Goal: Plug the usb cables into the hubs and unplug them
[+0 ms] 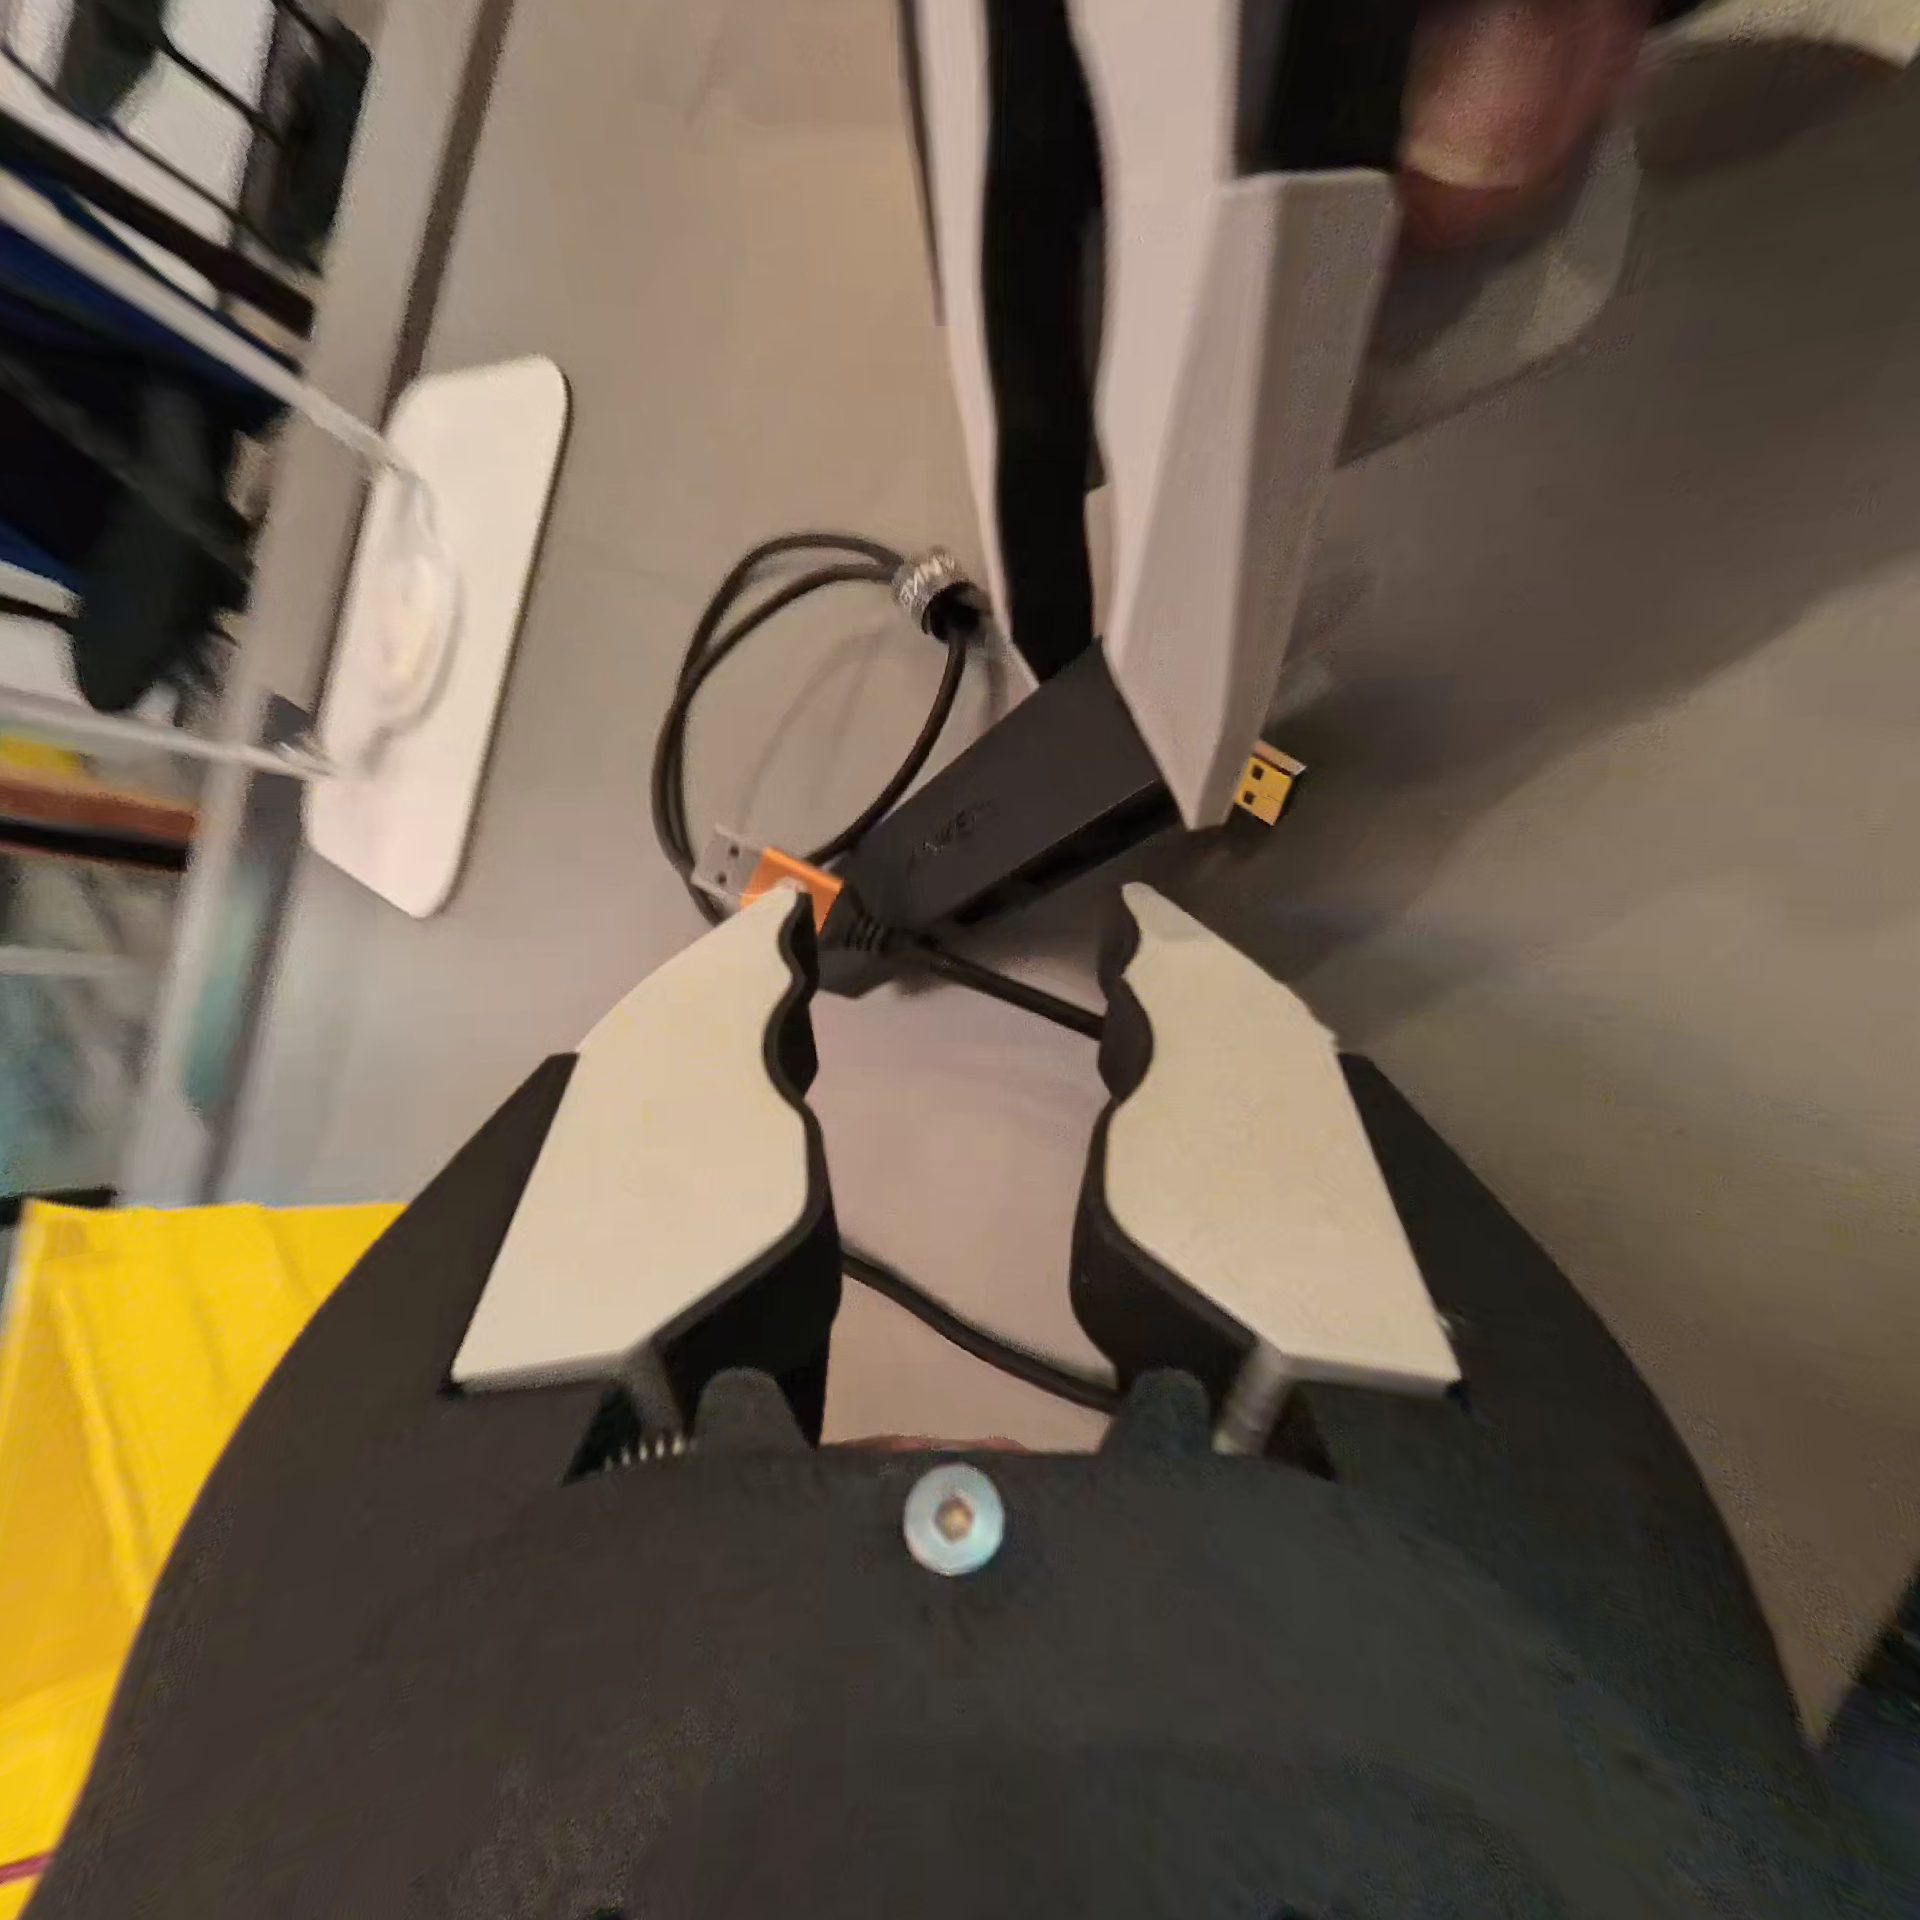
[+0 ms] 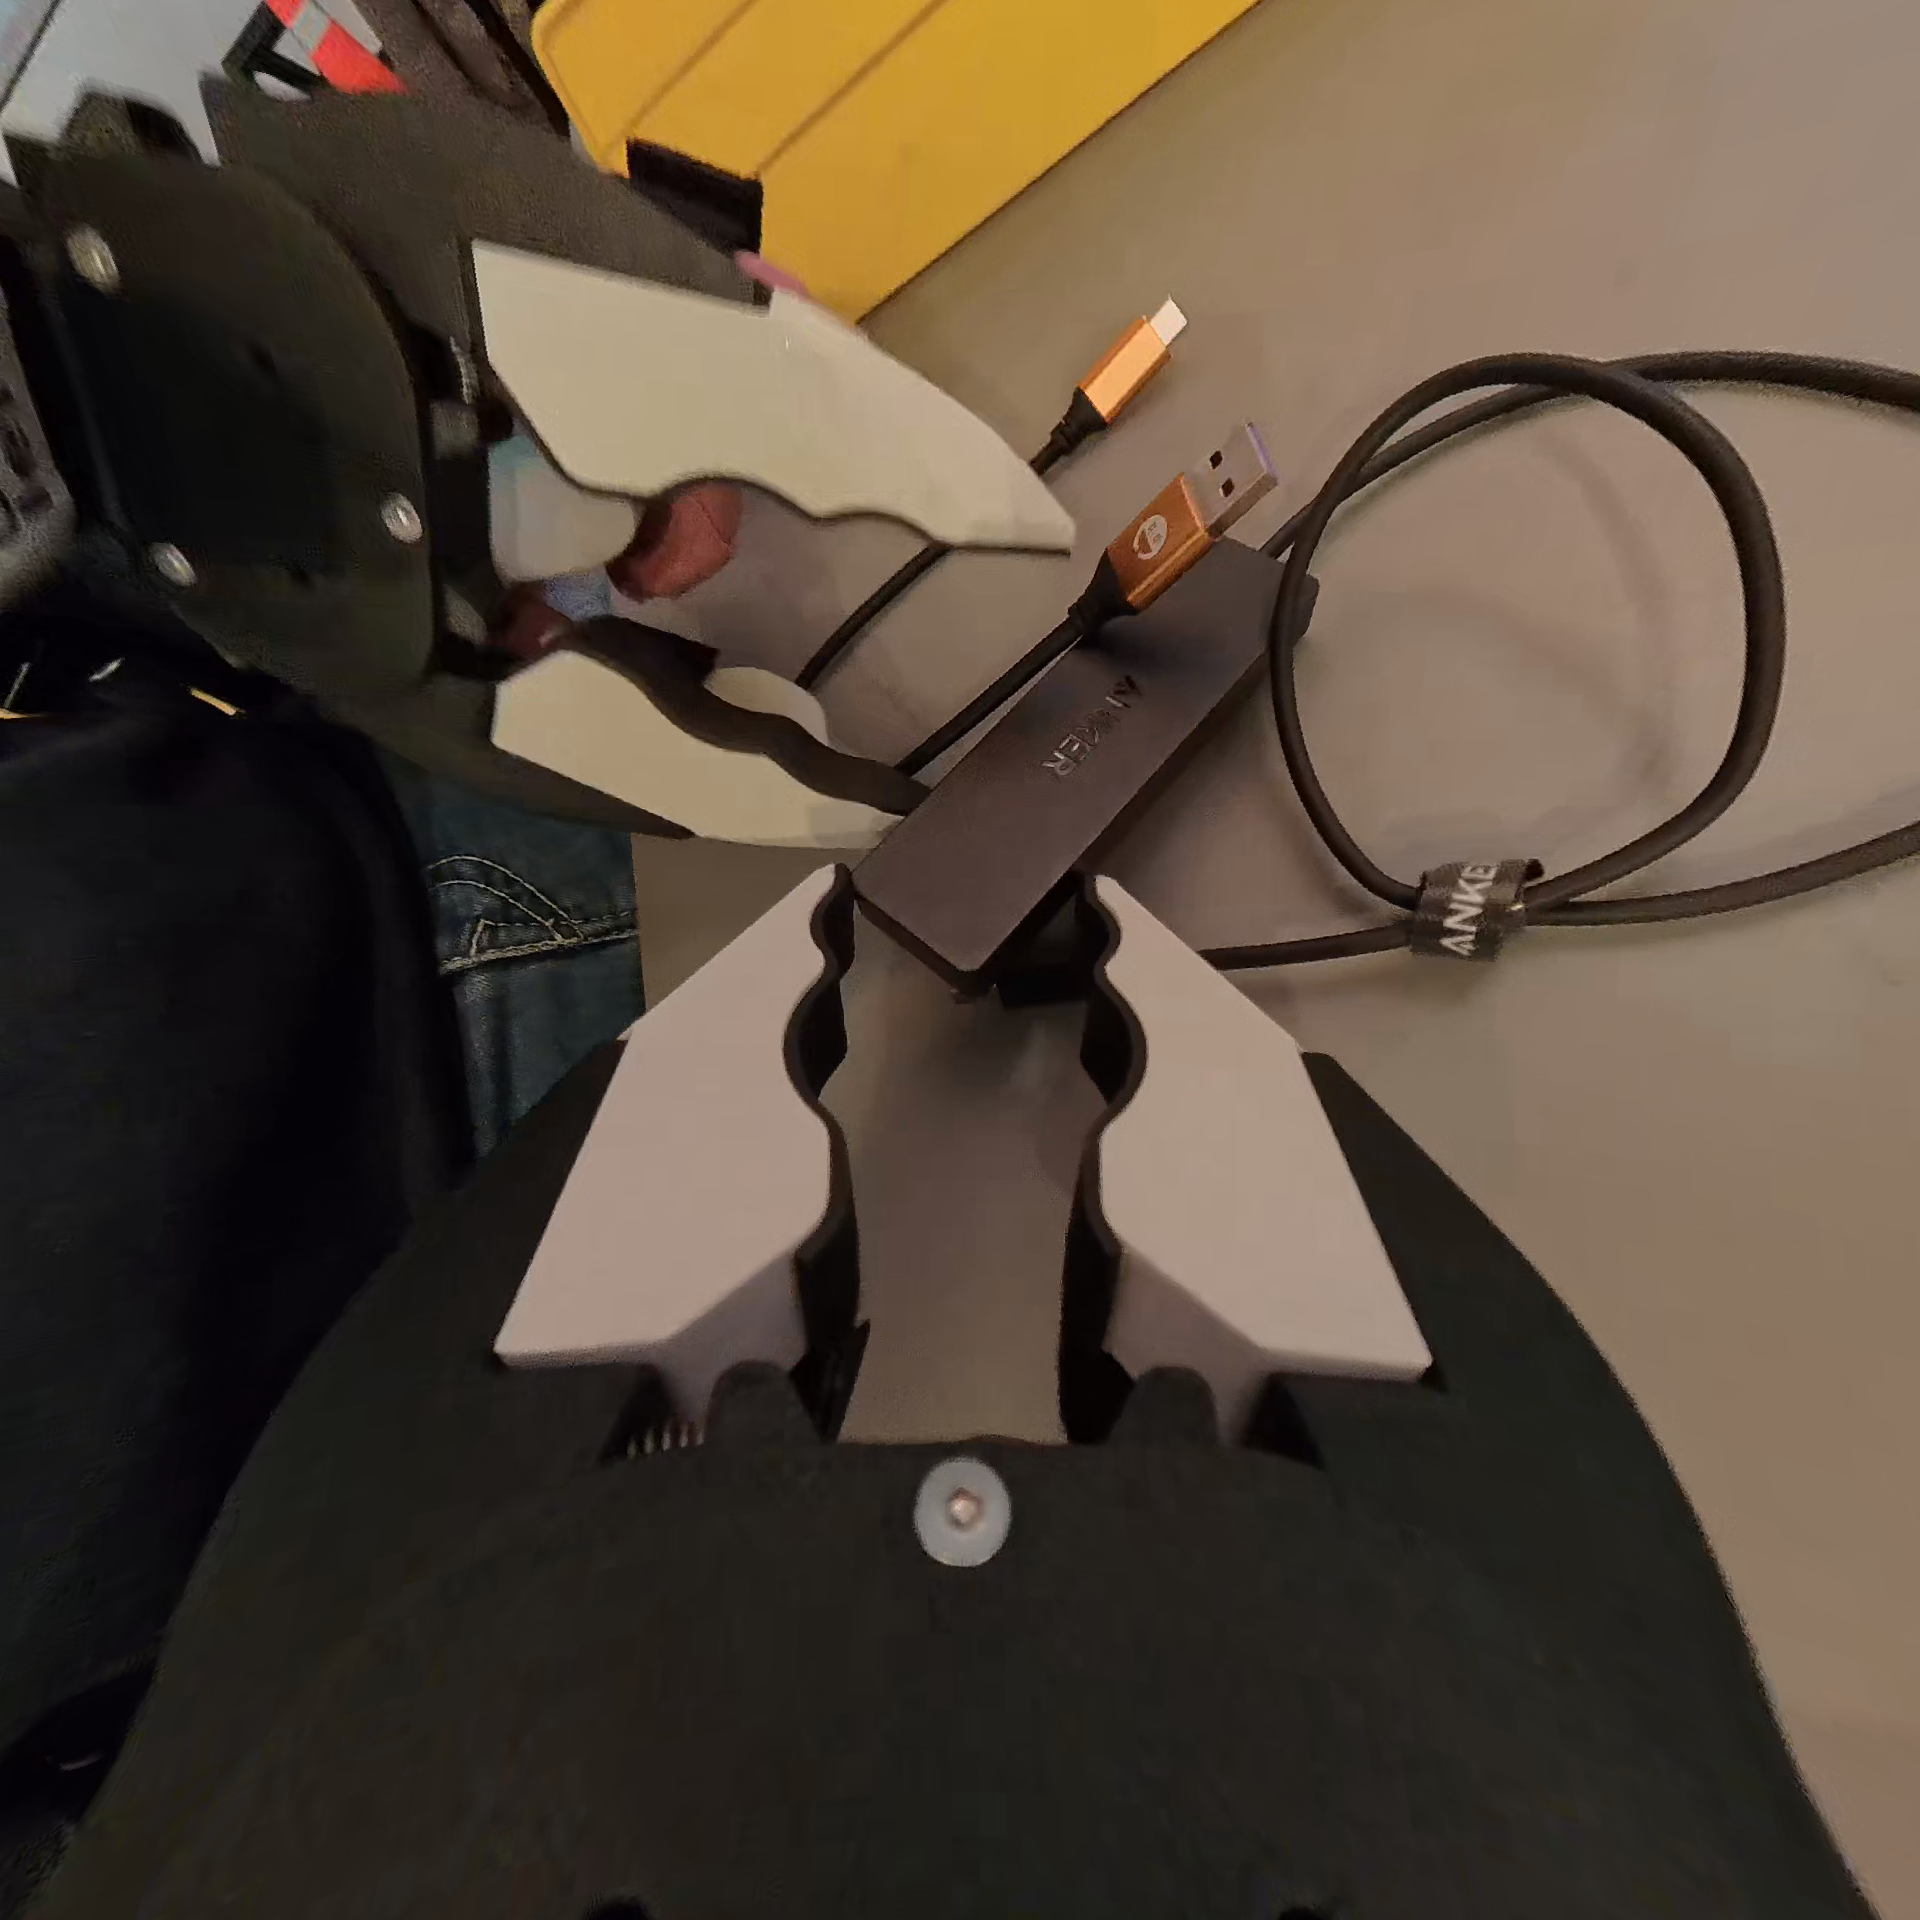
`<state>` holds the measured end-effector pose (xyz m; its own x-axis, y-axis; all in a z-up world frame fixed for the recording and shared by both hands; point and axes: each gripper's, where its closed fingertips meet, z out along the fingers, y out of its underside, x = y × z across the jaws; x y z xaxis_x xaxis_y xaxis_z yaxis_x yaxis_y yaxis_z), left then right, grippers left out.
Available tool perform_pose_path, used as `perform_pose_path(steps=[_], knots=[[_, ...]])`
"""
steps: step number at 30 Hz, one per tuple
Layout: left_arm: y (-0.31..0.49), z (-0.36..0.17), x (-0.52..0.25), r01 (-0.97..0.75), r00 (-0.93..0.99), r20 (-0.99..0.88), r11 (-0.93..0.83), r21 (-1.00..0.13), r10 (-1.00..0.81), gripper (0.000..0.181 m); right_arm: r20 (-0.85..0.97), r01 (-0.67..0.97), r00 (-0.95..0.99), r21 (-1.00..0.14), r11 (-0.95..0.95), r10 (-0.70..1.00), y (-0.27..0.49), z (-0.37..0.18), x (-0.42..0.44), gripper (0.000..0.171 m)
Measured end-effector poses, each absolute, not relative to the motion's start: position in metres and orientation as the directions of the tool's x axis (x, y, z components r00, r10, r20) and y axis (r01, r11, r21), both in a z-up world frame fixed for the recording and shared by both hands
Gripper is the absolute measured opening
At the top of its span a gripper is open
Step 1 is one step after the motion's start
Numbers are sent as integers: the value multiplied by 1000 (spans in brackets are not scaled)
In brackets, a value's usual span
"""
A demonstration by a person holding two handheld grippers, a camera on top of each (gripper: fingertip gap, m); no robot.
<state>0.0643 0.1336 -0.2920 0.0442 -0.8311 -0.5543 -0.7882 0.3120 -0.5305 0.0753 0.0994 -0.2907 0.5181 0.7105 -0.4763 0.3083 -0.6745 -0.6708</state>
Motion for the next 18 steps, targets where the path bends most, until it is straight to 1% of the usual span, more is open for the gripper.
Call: perform_pose_path(steps=[1, 2, 3, 4, 8, 10, 15, 18], knots=[[133, -292, 68, -785, 17, -595, 357, -505, -804, 44, -475, 305, 516, -675, -671, 713, 99, -288, 75, 41], [130, -294, 71, -778, -8, -613, 390, -492, -790, 33, -475, 301, 519, -677, -672, 711, 100, -287, 76, 41], [129, -298, 73, -778, -22, -614, 399, -485, -789, 25, -465, 301, 530, -679, -670, 710, 102, -287, 78, 41], [131, -302, 74, -781, -22, -612, 395, -483, -790, 21, -461, 306, 531, -679, -668, 711, 102, -287, 80, 41], [134, -301, 77, -766, -53, -652, 449, -460, -757, 18, -453, 306, 529, -687, -659, 718, 103, -288, 83, 40], [136, -295, 78, -745, -40, -661, 463, -479, -749, 15, -437, 303, 517, -710, -635, 736, 105, -283, 83, 41], [143, -282, 76, -713, -34, -638, 466, -524, -769, 12, -375, 319, 475, -770, -553, 796, 109, -271, 80, 50], [146, -276, 76, -691, -23, -623, 462, -556, -782, 11, -359, 283, 459, -808, -517, 813, 114, -262, 81, 50]])
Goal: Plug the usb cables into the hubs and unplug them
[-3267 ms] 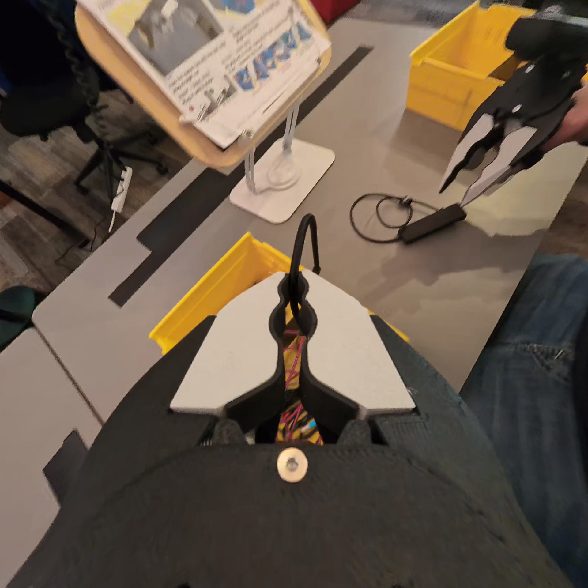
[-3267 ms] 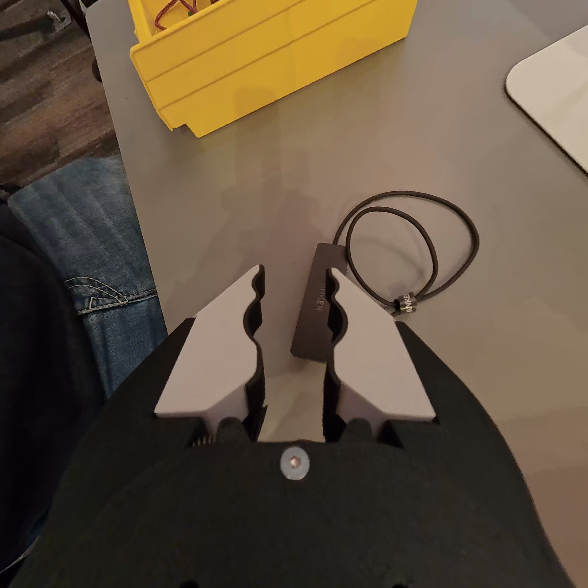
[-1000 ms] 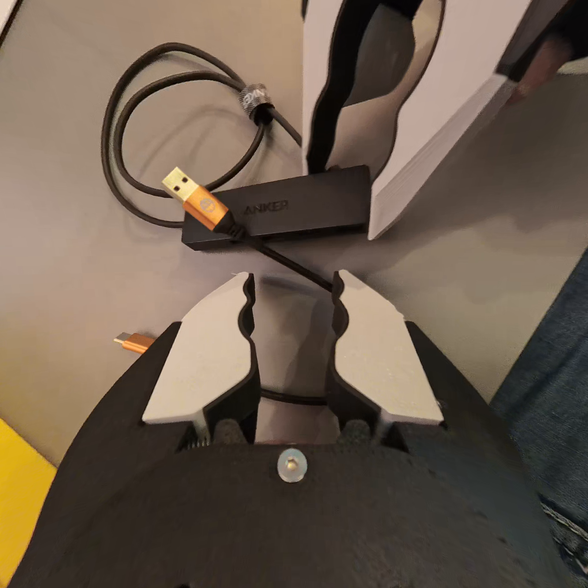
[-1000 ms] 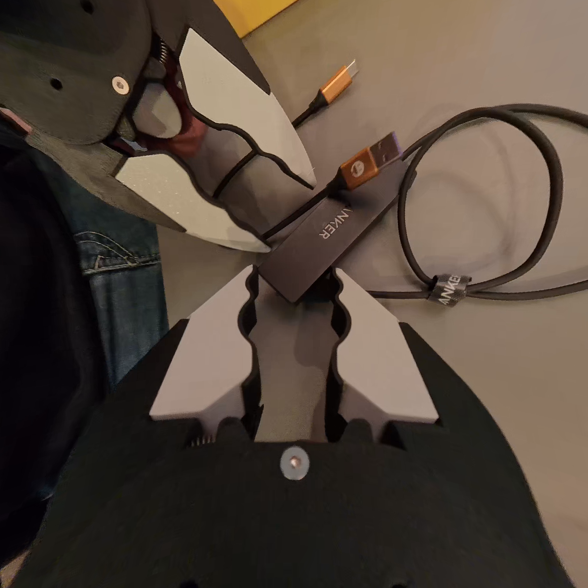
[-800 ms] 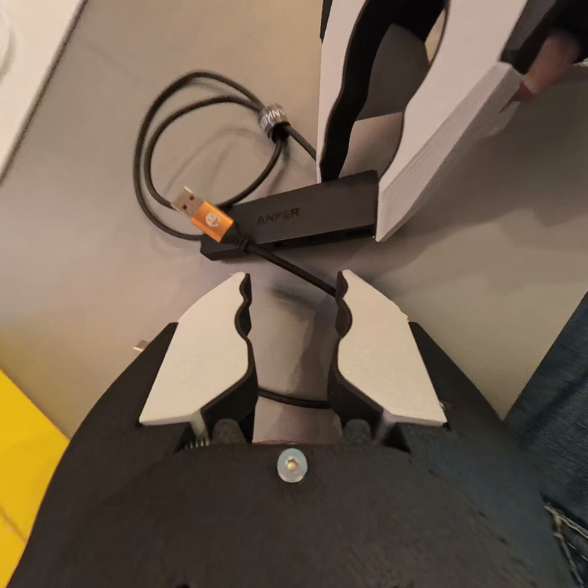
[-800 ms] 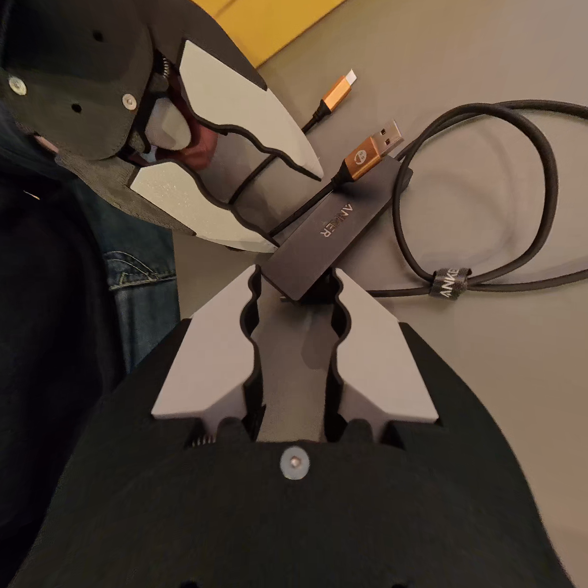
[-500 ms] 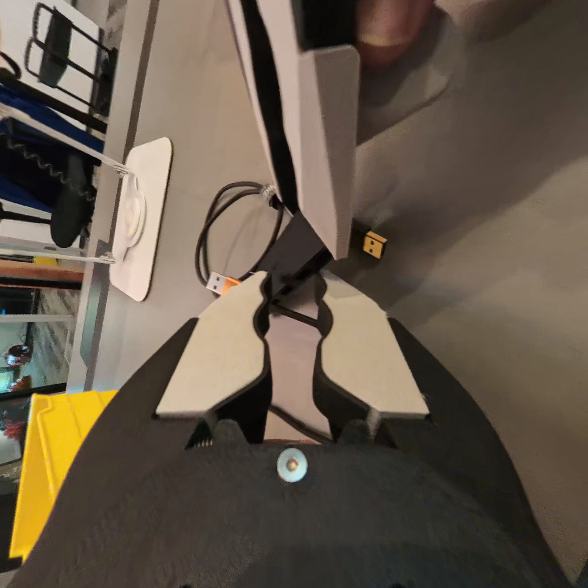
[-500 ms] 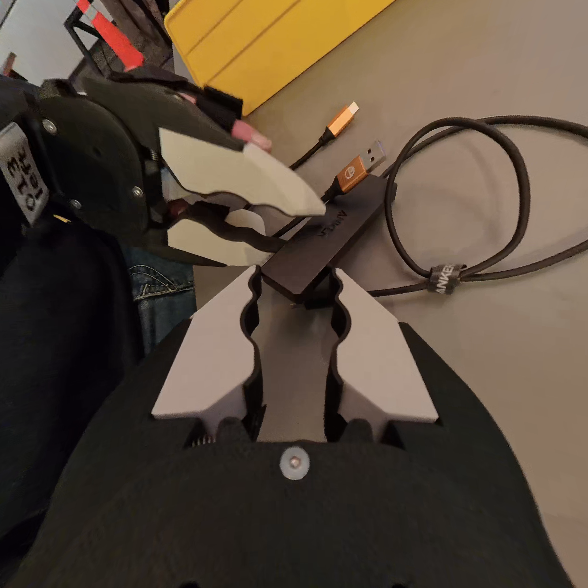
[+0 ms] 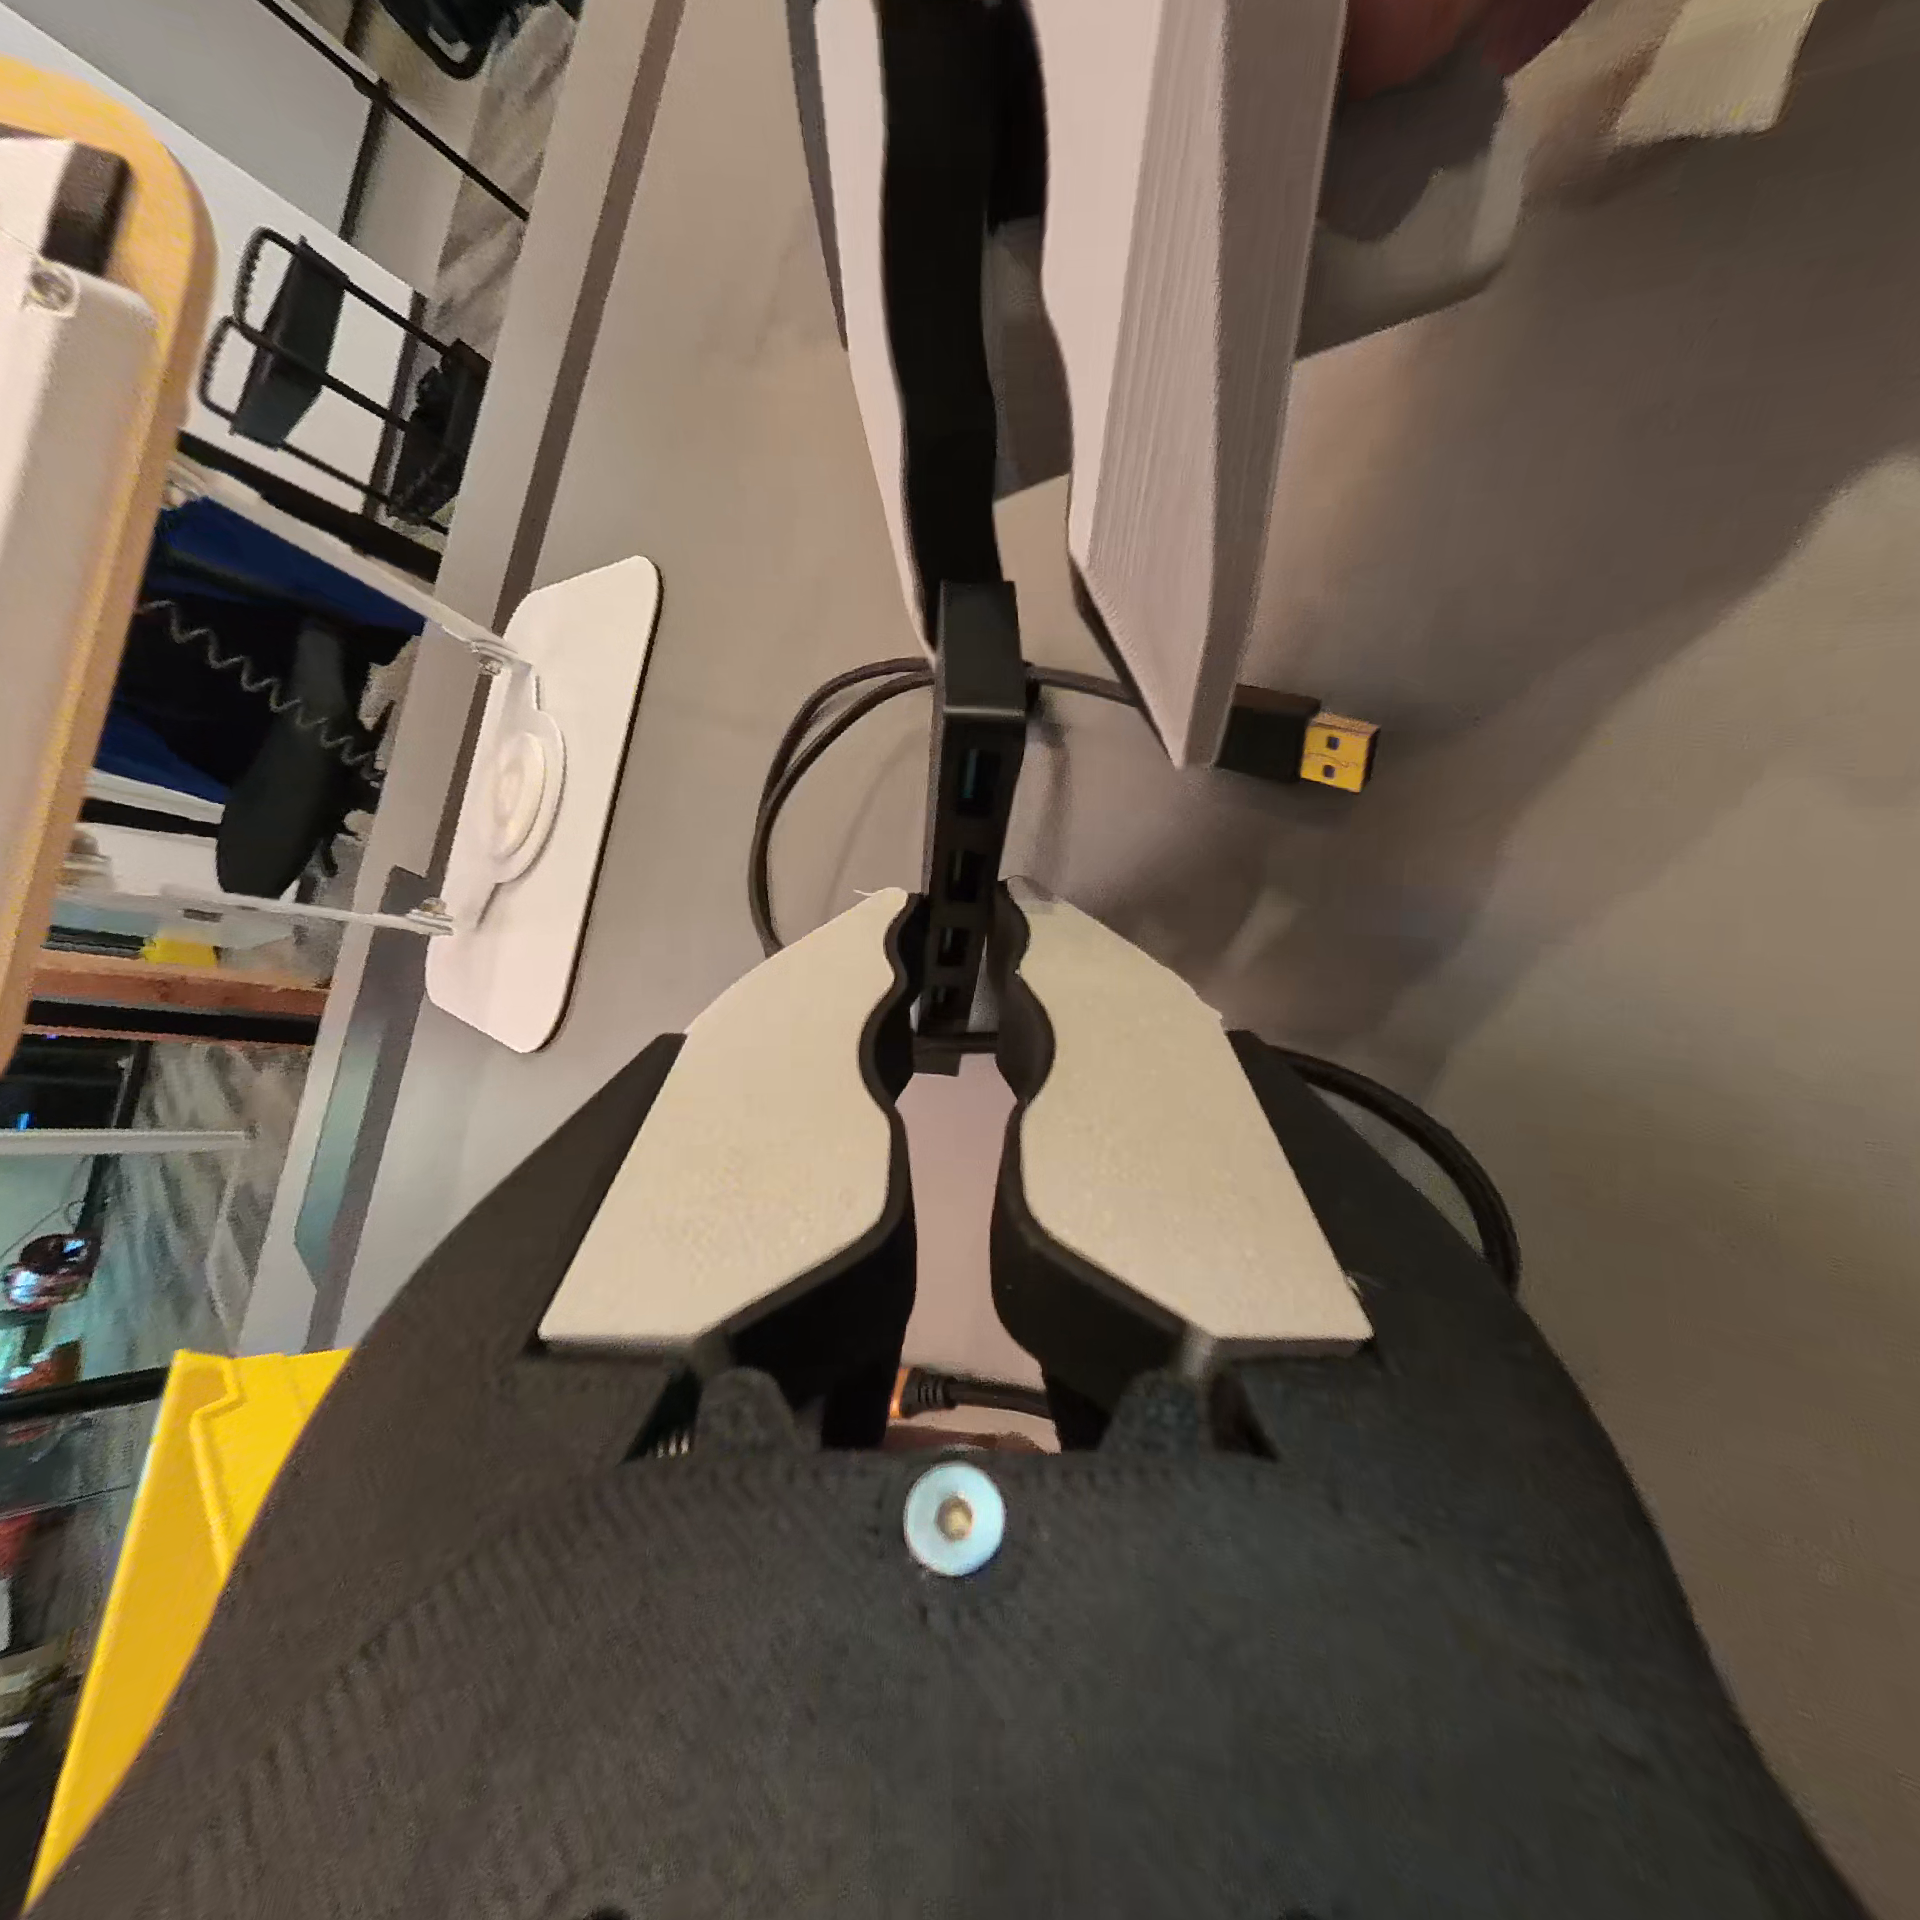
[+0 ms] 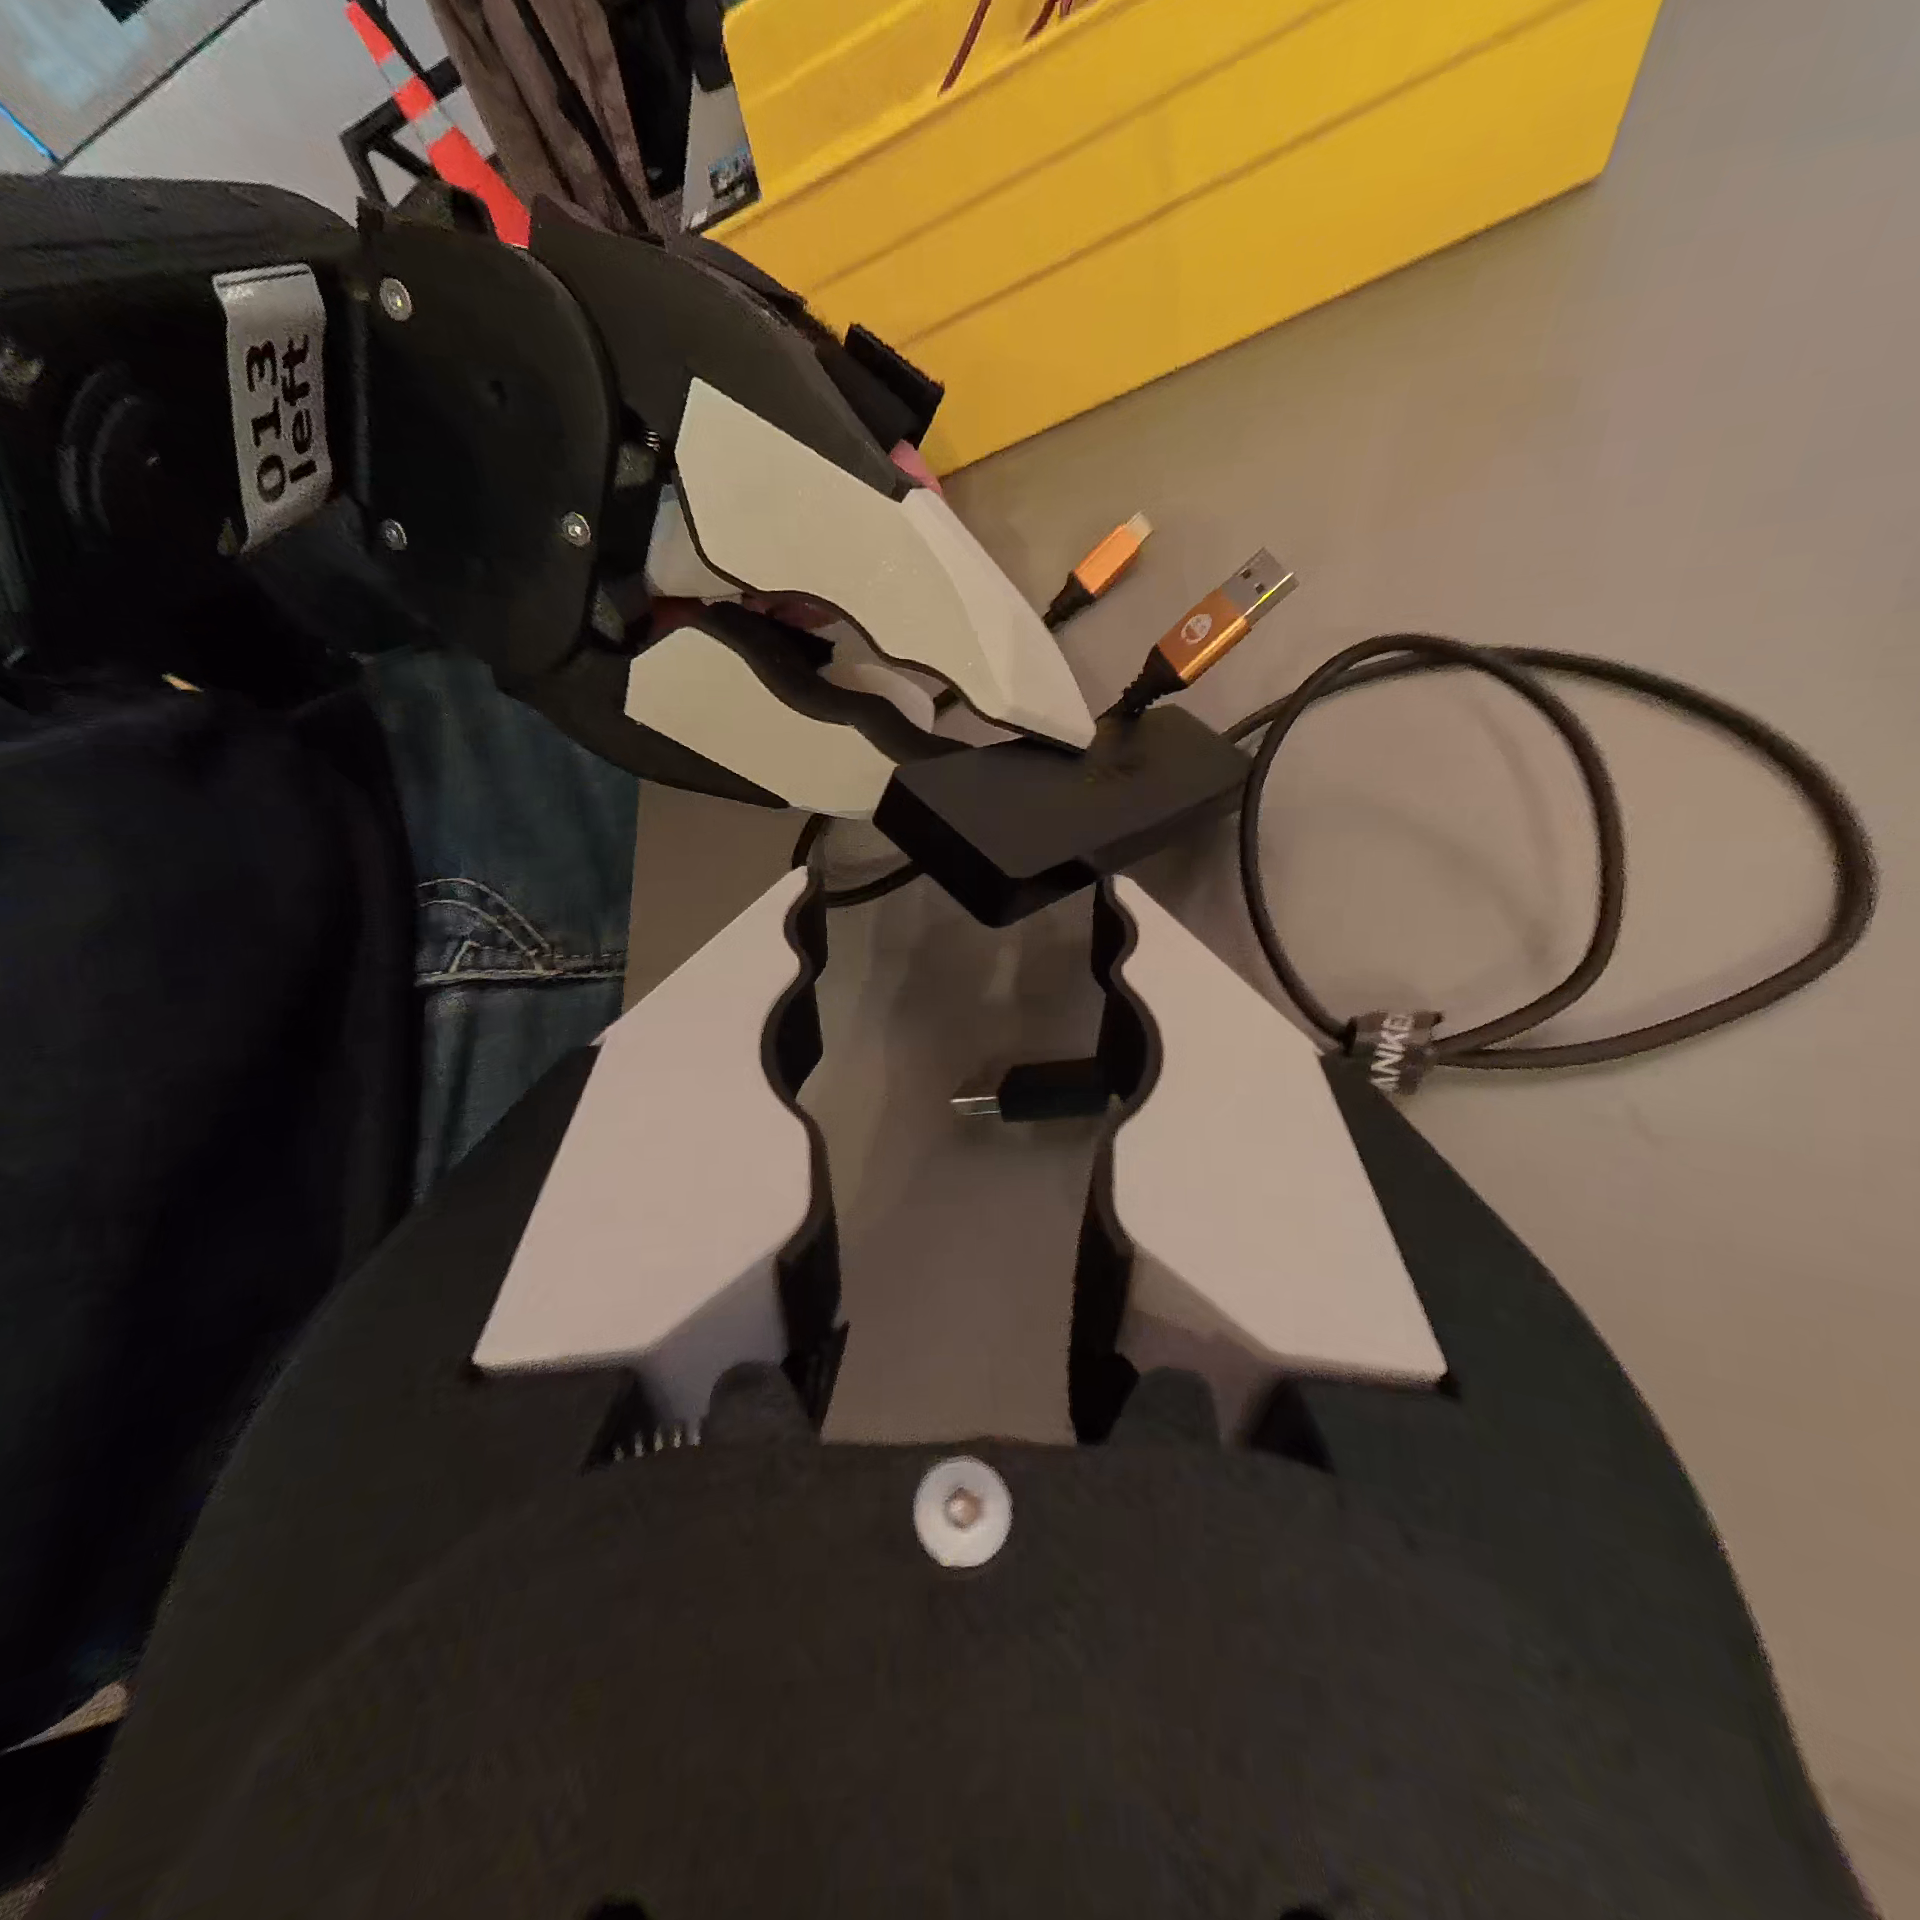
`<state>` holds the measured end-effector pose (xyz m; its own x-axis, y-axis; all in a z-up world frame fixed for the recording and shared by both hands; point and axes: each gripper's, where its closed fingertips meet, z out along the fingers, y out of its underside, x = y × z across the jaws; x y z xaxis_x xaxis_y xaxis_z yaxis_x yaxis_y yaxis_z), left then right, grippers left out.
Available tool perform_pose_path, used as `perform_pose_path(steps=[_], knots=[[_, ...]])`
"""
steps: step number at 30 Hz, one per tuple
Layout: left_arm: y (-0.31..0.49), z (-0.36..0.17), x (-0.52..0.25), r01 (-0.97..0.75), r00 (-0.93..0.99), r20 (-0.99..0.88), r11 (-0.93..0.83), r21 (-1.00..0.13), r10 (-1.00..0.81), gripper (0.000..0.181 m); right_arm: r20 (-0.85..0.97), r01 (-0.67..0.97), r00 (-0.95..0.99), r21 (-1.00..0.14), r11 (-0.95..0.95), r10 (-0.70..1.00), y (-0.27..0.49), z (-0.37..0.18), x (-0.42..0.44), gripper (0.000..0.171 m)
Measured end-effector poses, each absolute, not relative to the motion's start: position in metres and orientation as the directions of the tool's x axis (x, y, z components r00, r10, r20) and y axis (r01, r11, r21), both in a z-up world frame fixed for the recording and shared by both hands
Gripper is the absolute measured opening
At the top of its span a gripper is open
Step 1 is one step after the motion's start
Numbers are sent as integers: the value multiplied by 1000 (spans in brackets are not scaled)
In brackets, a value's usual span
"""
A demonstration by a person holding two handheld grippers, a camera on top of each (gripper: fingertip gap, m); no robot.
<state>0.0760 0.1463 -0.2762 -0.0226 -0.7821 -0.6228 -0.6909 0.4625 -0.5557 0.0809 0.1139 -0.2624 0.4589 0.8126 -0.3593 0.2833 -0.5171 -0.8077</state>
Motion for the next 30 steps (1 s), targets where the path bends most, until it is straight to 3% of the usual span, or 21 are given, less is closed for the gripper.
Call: perform_pose_path(steps=[5, 7, 9, 18, 23, 25, 30], knots=[[143, -274, 75, -649, -47, -637, 509, -566, -769, 10, -333, 319, 443, -809, -493, 832, 120, -260, 83, 79], [141, -271, 74, -626, -60, -666, 547, -556, -744, 10, -402, 339, 395, -772, -538, 826, 115, -264, 78, 101], [139, -267, 74, -597, -66, -699, 589, -544, -712, 10, -460, 352, 352, -742, -570, 815, 114, -271, 74, 111], [116, -232, 79, -462, -82, -794, 729, -506, -602, 10, -568, 143, 142, -799, -585, 811, 120, -245, 51, 145], [114, -205, 81, -411, -37, -811, 748, -521, -584, 9, -553, 28, 16, -833, -553, 833, 110, -220, 45, 159], [113, -200, 83, -396, -39, -813, 756, -521, -581, 10, -557, -36, -41, -829, -558, 830, 109, -206, 45, 151], [111, -195, 85, -386, -52, -822, 771, -507, -567, 10, -556, -109, -67, -821, -560, 829, 111, -195, 46, 149]])
